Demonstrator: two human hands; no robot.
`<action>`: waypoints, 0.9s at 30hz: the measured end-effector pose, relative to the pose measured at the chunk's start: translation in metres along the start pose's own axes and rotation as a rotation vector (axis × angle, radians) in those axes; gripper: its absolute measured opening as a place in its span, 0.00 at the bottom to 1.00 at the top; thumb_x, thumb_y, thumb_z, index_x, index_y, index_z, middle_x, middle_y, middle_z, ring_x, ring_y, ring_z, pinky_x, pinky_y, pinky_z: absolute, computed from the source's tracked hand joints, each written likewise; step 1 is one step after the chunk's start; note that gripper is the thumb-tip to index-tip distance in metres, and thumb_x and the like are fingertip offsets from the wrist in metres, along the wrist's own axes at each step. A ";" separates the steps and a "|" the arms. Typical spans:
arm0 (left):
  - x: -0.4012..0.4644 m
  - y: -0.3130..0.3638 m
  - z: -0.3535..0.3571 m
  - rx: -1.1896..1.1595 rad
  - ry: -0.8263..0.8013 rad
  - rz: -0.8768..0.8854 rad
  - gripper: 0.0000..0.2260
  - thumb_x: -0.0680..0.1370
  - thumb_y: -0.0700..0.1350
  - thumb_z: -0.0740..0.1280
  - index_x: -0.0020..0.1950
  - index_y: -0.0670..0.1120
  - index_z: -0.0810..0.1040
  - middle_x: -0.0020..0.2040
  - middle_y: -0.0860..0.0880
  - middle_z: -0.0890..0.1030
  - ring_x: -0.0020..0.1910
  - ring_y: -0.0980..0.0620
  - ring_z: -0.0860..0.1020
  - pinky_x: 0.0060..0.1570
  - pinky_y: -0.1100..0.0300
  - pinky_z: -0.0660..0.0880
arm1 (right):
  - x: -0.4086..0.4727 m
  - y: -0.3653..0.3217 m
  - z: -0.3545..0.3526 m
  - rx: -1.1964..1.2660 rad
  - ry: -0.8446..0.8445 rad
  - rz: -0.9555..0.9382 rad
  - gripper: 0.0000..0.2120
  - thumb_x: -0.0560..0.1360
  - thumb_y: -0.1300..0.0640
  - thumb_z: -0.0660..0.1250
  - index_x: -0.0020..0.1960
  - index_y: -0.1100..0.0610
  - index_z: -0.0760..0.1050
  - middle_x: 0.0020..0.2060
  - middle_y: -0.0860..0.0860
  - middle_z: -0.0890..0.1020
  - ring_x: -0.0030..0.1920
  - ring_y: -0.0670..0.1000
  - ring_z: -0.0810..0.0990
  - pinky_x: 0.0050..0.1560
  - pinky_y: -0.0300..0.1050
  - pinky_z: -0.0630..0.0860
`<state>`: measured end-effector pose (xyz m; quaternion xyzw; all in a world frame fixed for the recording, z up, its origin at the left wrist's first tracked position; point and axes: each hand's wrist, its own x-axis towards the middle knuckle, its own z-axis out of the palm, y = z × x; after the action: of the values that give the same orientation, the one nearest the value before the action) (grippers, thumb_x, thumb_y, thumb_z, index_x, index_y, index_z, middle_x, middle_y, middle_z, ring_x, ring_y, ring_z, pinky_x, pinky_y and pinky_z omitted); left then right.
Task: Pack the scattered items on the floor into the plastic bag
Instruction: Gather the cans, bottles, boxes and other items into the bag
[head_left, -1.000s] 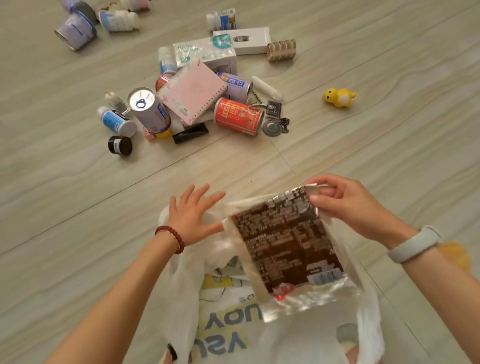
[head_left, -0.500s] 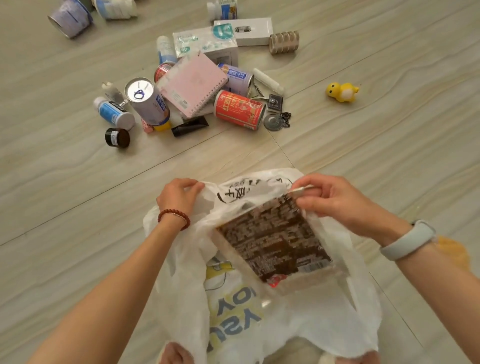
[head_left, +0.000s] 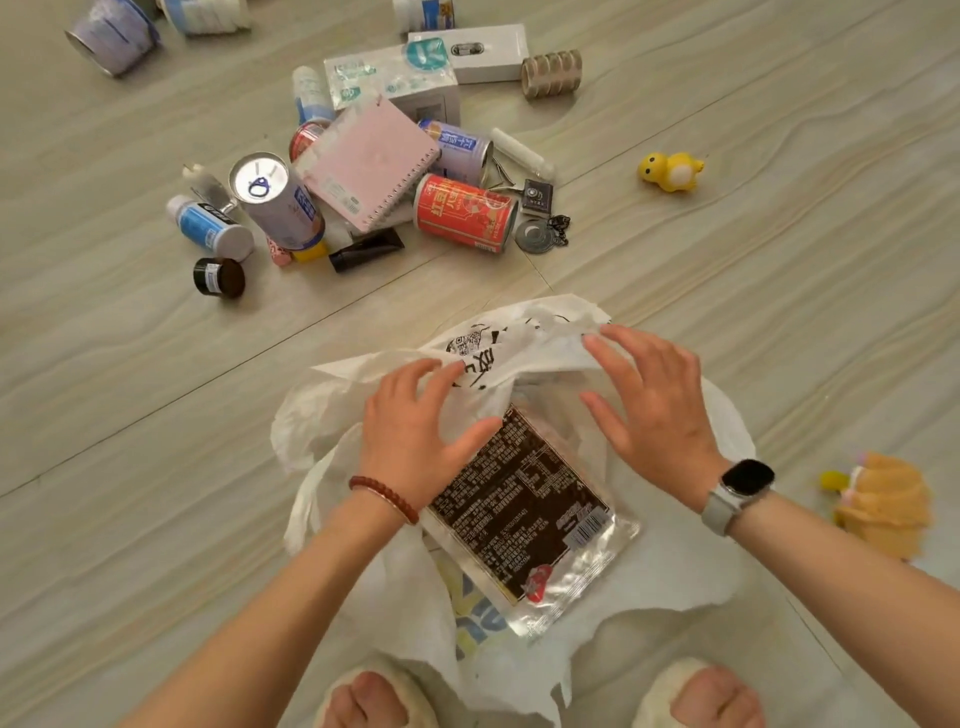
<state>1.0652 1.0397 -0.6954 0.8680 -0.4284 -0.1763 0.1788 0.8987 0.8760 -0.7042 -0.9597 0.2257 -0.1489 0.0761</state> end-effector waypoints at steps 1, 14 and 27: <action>-0.001 0.000 0.004 0.028 -0.038 0.006 0.33 0.67 0.70 0.54 0.68 0.54 0.66 0.66 0.47 0.70 0.65 0.48 0.67 0.64 0.50 0.67 | -0.003 0.005 0.001 -0.025 -0.083 0.058 0.24 0.75 0.48 0.57 0.69 0.54 0.61 0.65 0.54 0.67 0.64 0.53 0.65 0.62 0.50 0.63; 0.033 -0.044 0.025 0.369 -0.444 0.036 0.24 0.76 0.64 0.40 0.72 0.65 0.47 0.77 0.53 0.50 0.76 0.49 0.47 0.71 0.40 0.43 | 0.006 -0.002 0.013 -0.110 -0.713 -0.039 0.22 0.79 0.45 0.47 0.72 0.47 0.56 0.65 0.51 0.69 0.59 0.51 0.69 0.56 0.47 0.66; 0.166 -0.086 -0.089 0.247 0.275 -0.285 0.35 0.71 0.54 0.68 0.74 0.52 0.54 0.76 0.44 0.51 0.74 0.41 0.50 0.69 0.41 0.54 | 0.192 -0.007 0.018 0.046 -0.287 0.121 0.27 0.74 0.52 0.62 0.70 0.56 0.59 0.67 0.55 0.67 0.66 0.57 0.67 0.63 0.55 0.65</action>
<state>1.2595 0.9686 -0.6822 0.9508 -0.2915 -0.0259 0.1012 1.0711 0.7965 -0.6710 -0.9538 0.2665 -0.0105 0.1384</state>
